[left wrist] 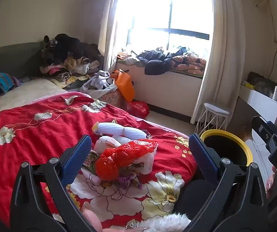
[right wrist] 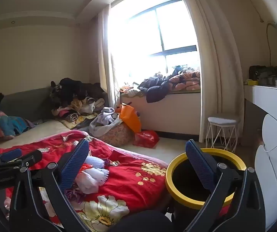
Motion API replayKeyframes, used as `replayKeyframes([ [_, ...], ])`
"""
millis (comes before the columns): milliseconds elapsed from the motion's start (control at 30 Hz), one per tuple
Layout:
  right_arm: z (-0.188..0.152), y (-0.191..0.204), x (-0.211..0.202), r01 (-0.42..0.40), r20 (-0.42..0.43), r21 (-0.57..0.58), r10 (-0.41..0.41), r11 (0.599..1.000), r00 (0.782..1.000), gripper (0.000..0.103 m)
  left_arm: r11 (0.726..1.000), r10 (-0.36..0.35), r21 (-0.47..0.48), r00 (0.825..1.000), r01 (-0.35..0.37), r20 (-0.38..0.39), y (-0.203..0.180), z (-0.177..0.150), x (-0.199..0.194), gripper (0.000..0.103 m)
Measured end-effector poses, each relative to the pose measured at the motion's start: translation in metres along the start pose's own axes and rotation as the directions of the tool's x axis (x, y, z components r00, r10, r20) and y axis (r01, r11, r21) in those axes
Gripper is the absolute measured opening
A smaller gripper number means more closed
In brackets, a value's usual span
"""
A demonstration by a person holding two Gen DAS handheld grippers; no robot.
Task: Collect trash
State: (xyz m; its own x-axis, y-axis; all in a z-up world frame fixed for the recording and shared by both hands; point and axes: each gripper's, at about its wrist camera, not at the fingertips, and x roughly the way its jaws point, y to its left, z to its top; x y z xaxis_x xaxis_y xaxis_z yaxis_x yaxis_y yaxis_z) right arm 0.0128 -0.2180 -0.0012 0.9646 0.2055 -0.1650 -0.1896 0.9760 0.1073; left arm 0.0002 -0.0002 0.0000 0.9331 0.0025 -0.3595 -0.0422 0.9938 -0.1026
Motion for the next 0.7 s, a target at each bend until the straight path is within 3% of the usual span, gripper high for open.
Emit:
replayKeyframes([
  [700, 0.0011, 0.0043, -0.0038, 0.003, 0.014, -0.022, -0.003, 1.0, 1.0, 0.097, 1.0, -0.008, -0.005, 1.0, 0.008, 0.016, -0.0032, -0.0002, -0.0026, 0.093],
])
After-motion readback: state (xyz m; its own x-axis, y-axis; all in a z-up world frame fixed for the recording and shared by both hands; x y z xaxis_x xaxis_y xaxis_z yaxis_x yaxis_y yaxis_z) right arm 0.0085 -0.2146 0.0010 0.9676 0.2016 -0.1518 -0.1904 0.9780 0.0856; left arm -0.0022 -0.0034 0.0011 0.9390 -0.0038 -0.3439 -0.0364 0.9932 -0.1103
